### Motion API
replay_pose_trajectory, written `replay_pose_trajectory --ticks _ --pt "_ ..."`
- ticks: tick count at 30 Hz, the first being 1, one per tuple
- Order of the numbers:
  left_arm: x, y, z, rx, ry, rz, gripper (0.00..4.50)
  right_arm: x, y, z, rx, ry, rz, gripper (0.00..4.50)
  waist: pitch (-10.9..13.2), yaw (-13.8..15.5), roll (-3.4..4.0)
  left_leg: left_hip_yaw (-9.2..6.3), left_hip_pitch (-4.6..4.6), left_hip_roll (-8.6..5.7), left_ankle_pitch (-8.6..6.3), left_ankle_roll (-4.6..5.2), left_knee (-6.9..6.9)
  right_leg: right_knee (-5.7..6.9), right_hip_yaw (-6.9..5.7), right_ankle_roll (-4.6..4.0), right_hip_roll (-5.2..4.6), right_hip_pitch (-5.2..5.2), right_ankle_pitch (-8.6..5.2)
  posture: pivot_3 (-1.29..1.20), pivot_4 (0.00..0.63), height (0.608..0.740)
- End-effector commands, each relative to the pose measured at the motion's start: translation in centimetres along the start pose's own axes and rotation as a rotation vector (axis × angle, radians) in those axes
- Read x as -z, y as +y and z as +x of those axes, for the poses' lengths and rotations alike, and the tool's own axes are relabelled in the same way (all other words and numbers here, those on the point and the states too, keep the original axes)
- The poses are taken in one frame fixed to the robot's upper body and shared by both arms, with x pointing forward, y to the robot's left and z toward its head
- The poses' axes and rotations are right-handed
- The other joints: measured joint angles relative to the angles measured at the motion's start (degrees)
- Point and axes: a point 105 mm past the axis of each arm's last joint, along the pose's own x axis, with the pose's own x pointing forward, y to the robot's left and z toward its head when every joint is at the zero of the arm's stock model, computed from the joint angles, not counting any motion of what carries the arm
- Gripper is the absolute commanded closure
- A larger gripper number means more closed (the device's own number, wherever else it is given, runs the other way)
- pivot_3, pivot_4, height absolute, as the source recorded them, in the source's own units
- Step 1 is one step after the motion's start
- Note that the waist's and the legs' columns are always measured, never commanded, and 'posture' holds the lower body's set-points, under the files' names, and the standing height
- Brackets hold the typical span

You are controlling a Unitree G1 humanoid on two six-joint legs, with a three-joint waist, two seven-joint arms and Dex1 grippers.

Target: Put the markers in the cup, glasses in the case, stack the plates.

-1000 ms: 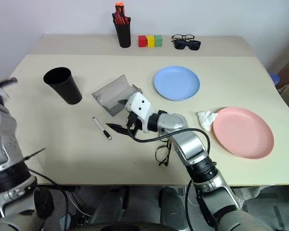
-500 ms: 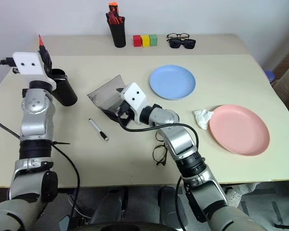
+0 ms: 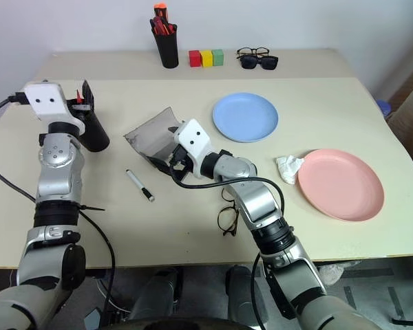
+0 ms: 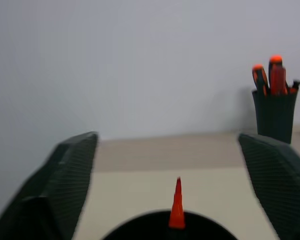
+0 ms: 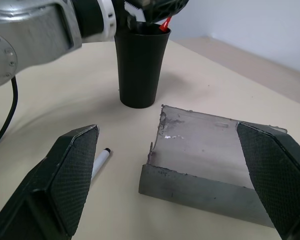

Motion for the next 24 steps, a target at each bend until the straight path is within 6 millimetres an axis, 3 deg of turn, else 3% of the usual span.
replay_pose_trajectory --ticks 1,5,8,10,14,19,24 --pt "-5.1 0.7 -0.8 -0.002 -0.188 -0.068 0.08 -1.9 -0.2 -0.1 -0.003 -0.063 -0.038 0.00 0.0 0.0 0.00 0.00 0.00 0.00 0.00 0.00 0.00 0.00 0.00 0.00 0.00 0.00 0.00 0.00 0.150 0.740" --pt "-7.1 -0.9 -3.9 0.185 -0.174 -0.122 0.08 -1.8 -0.7 -0.5 0.010 -0.055 -0.048 0.00 0.0 0.0 0.01 0.00 0.00 0.00 0.00 0.00 -0.01 -0.01 0.01 0.00 -0.01 0.01 0.00 0.00 0.150 0.740" --pt "-6.8 -2.5 -6.6 0.338 -0.069 -0.132 0.03 -1.7 -1.4 -0.9 0.023 -0.046 -0.055 0.00 0.0 -0.1 0.03 0.01 0.01 0.02 0.00 0.00 -0.01 0.00 0.03 -0.01 0.00 0.02 0.00 0.00 0.150 0.740" --pt "-4.9 -3.7 -9.2 0.430 0.124 -0.157 0.03 -1.6 -2.1 -1.3 0.034 -0.035 -0.063 0.00 0.0 -0.1 0.04 0.00 0.02 0.03 0.00 0.00 0.00 0.01 0.03 -0.01 0.00 0.03 -0.01 0.00 0.150 0.740" --pt "0.6 -3.5 -13.7 0.380 0.579 -0.039 0.03 -1.5 -3.0 -1.7 0.028 -0.023 -0.081 0.00 0.0 -0.1 0.06 0.00 0.09 0.02 -0.01 0.02 0.01 0.01 0.04 -0.02 0.01 0.11 -0.01 0.00 0.150 0.740" --pt "2.6 -5.6 -16.7 0.411 0.870 -0.137 0.03 -1.8 -2.6 -1.7 -0.038 -0.033 -0.083 0.00 0.0 0.0 0.03 -0.06 0.09 0.02 -0.01 0.02 0.09 0.03 -0.01 -0.01 0.05 0.17 -0.02 0.00 0.150 0.740" --pt "3.4 -6.3 -16.9 0.392 1.001 -0.160 0.03 -1.9 -1.6 -1.9 -0.101 -0.037 -0.078 0.00 0.0 -0.1 0.04 -0.09 0.09 0.03 -0.01 0.01 0.06 0.03 -0.03 -0.02 0.06 0.15 -0.02 0.00 0.150 0.740"
